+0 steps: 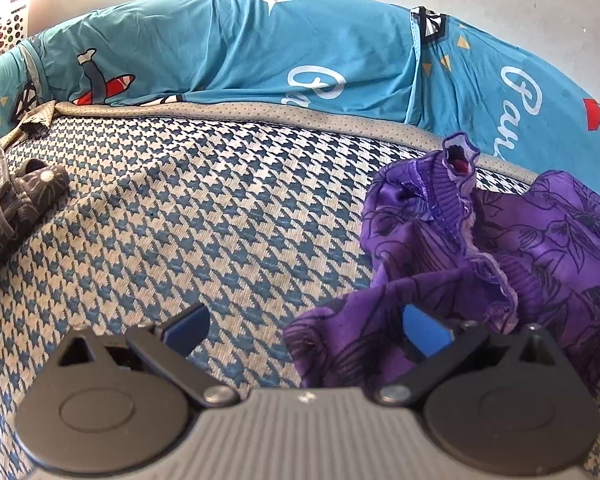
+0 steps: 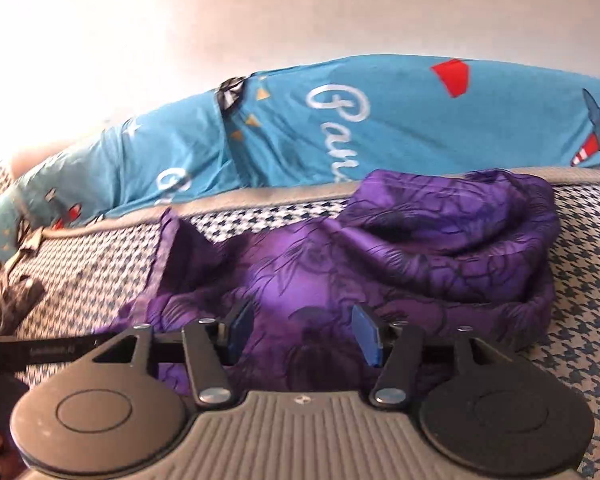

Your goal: Fold clothes

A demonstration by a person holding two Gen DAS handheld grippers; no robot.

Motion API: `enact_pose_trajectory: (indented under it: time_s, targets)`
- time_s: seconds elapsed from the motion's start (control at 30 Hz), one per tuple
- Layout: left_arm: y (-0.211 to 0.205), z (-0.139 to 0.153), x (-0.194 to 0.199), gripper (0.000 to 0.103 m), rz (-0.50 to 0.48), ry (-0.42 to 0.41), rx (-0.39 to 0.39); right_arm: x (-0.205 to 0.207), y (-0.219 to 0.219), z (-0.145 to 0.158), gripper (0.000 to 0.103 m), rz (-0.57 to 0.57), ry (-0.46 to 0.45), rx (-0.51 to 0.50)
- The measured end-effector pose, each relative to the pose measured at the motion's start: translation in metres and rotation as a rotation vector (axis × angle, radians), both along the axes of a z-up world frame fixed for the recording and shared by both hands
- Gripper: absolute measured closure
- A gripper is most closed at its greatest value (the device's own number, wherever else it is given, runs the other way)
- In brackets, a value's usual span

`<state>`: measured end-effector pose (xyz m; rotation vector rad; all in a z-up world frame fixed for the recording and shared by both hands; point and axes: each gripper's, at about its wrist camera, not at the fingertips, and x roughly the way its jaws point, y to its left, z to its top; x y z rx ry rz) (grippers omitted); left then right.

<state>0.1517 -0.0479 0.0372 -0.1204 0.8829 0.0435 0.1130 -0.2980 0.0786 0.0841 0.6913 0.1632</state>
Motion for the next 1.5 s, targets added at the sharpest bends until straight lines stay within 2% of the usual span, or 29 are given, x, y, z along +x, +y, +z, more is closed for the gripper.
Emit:
enact_pose_trajectory:
  time_s: [0.13, 0.23, 0.33, 0.4, 0.5, 0.53, 0.57, 0.6, 0.63, 0.7, 0.87, 1.0, 1.17, 1.3, 1.5]
  targets:
    - [0.003, 0.006, -0.004, 0.000, 0.000, -0.009, 0.005, -0.015, 0.029, -0.013, 0.033, 0.090, 0.008, -0.171]
    - [0.006, 0.007, -0.006, 0.000, 0.004, -0.025, 0.017, -0.024, 0.045, -0.025, 0.025, 0.116, -0.030, -0.294]
    - [0.011, 0.003, -0.003, 0.000, 0.025, -0.006, -0.003, -0.027, 0.057, -0.036, 0.024, 0.125, -0.072, -0.421]
    - [0.014, 0.000, -0.002, 0.000, 0.035, 0.002, -0.010, -0.023, 0.061, -0.043, 0.023, 0.133, -0.062, -0.450]
    - [0.016, -0.001, 0.000, 0.000, 0.044, 0.003, -0.011, -0.012, 0.066, -0.053, 0.024, 0.100, -0.063, -0.508]
    - [0.016, -0.001, 0.000, 0.000, 0.044, 0.000, -0.016, -0.009, 0.065, -0.052, 0.038, 0.085, -0.071, -0.504]
    - [0.016, 0.000, 0.000, 0.000, 0.044, -0.003, -0.017, -0.005, 0.063, -0.050, 0.050, 0.071, -0.080, -0.491]
    - [0.015, 0.000, 0.001, 0.000, 0.044, -0.007, -0.013, -0.001, 0.058, -0.045, 0.069, 0.047, -0.073, -0.437]
    - [0.015, 0.000, 0.001, 0.000, 0.045, -0.012, -0.006, 0.003, 0.051, -0.039, 0.084, 0.021, -0.061, -0.371]
    - [0.015, 0.002, 0.002, 0.000, 0.051, -0.023, 0.008, 0.008, 0.036, -0.027, 0.093, -0.042, -0.060, -0.255]
    - [0.019, 0.001, 0.005, 0.000, 0.078, -0.030, 0.002, 0.016, -0.004, 0.001, 0.095, -0.194, -0.143, -0.047]
    - [0.017, -0.002, 0.007, 0.000, 0.085, -0.021, 0.018, 0.027, -0.037, 0.017, 0.095, -0.320, -0.184, 0.075]
    - [0.018, -0.004, 0.009, 0.000, 0.112, -0.015, 0.026, 0.042, -0.060, 0.031, 0.095, -0.406, -0.226, 0.153]
    - [0.017, -0.008, 0.010, 0.000, 0.106, 0.003, 0.033, 0.056, -0.067, 0.032, 0.095, -0.432, -0.225, 0.199]
    - [0.014, -0.010, 0.013, 0.000, 0.098, 0.001, 0.024, 0.074, -0.070, 0.028, 0.095, -0.453, -0.223, 0.212]
